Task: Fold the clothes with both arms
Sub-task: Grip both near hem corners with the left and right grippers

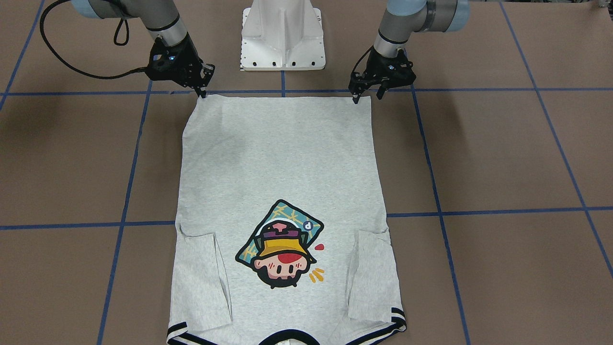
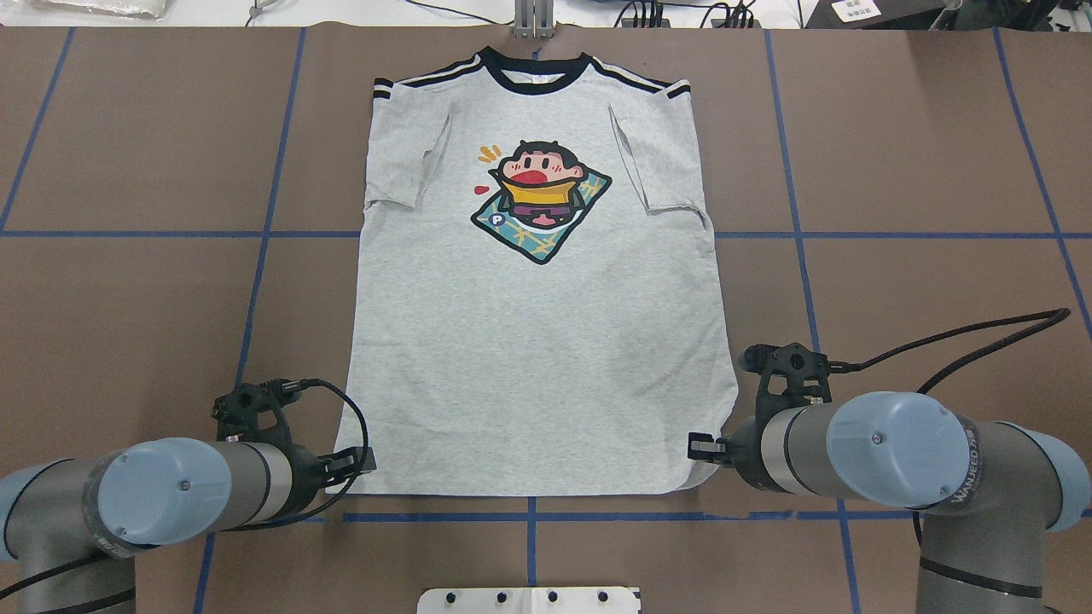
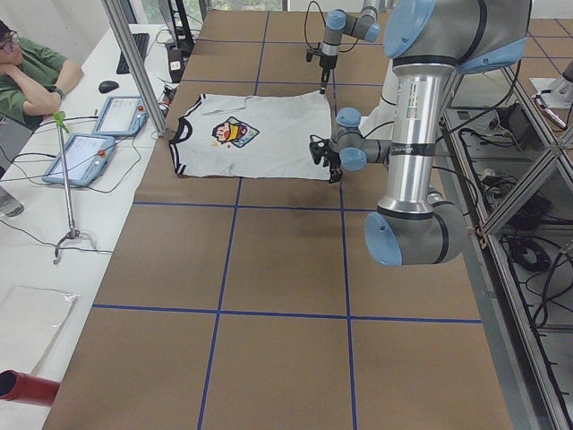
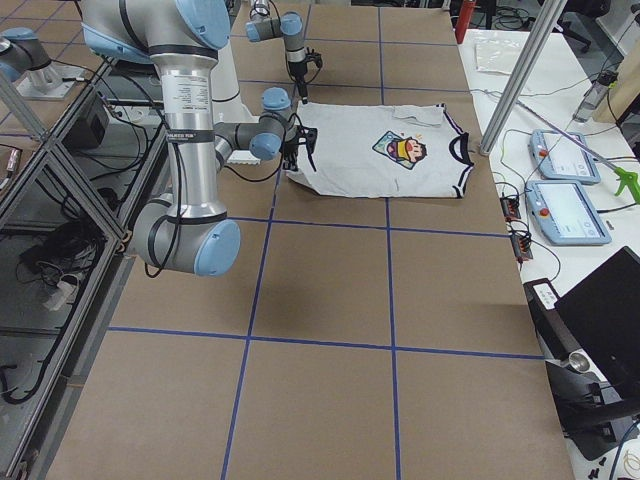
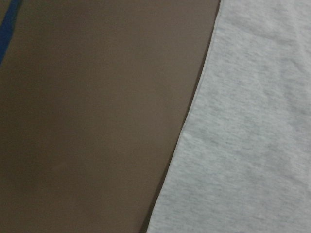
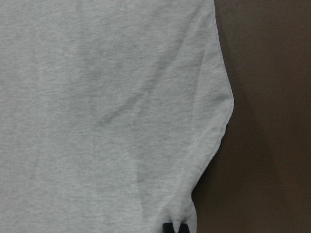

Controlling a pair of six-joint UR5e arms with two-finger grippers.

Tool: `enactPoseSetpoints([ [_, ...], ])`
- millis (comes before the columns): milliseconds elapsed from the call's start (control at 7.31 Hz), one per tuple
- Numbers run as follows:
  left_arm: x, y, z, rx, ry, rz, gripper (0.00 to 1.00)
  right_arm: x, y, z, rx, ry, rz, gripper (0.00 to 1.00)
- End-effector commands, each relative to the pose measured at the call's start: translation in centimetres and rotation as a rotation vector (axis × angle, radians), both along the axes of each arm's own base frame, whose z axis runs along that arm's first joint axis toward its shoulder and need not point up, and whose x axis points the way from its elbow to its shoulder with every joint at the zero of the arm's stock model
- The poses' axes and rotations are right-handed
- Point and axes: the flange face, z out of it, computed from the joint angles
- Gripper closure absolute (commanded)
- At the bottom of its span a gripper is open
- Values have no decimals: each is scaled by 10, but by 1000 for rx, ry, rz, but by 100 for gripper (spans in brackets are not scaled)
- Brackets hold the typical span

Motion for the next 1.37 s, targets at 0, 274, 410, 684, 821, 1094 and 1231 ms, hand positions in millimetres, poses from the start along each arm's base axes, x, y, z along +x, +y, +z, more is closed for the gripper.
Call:
enactPoseSetpoints([
  [0,2,0,1,-2,-11,2,24,1,-2,0,0,-1,4,100],
  [274,3,0,2,-4,-15,2,33,3,-5,-1,-1,-1,11,100],
  [410,5,3,5,-5,-21,8,33,4,-7,-1,-2,-2,13,100],
  [684,9,8,7,-5,-24,18,34,4,-7,-1,-2,-3,13,100],
  [821,9,8,6,-7,-22,19,42,5,-8,-1,-3,-4,14,100],
  [1094,7,8,0,-4,-11,19,49,8,-12,-2,-5,-6,18,100],
  [1231,7,8,-1,-5,-9,20,51,10,-14,-2,-13,-9,16,100],
])
